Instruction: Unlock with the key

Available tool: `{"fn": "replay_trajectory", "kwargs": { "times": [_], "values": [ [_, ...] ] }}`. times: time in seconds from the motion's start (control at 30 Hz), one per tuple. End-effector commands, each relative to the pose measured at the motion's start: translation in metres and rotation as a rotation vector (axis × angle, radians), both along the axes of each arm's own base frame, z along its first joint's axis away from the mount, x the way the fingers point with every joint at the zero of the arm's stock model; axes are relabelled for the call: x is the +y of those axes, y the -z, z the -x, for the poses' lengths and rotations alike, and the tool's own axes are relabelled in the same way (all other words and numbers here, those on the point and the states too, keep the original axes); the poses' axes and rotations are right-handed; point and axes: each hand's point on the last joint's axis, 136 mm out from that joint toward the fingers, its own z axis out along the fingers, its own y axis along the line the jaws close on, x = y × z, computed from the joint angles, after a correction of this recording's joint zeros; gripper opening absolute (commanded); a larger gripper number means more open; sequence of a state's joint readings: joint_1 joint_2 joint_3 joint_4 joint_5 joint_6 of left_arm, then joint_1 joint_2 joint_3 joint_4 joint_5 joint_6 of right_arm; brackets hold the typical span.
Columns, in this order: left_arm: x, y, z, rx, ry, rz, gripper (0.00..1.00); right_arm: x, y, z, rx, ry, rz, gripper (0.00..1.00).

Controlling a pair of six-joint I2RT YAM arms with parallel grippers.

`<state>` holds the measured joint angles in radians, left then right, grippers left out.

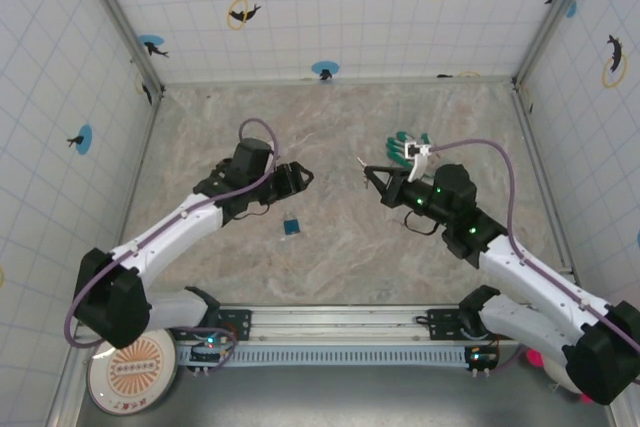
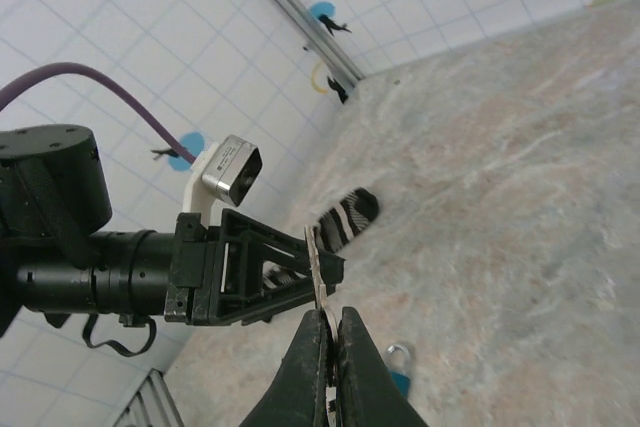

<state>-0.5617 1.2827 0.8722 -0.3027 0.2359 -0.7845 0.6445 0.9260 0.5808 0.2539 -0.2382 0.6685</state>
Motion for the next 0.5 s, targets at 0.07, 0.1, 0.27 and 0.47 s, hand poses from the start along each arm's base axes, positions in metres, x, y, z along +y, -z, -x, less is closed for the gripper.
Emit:
{"fn": "replay_trajectory", "kwargs": {
  "times": [0.07,0.1,0.27,0.47],
  "values": [
    [0.020,0.028,0.006,0.107,-0.082,-0.104,0.77,-0.001,0.025,-0.002,0.006,0.038,0.079,0.00],
    [0.021,0.033,0.007,0.126,-0.081,-0.117,0.77,-0.001,0.028,-0.002,0.009,0.039,0.085,0.00],
    [0.027,0.068,0.018,0.264,-0.087,-0.200,0.75,-0.001,0.035,-0.001,0.006,0.052,0.085,0.00],
    [0.023,0.093,0.027,0.353,-0.075,-0.288,0.73,-0.002,0.040,-0.002,0.012,0.060,0.087,0.00]
  ]
}}
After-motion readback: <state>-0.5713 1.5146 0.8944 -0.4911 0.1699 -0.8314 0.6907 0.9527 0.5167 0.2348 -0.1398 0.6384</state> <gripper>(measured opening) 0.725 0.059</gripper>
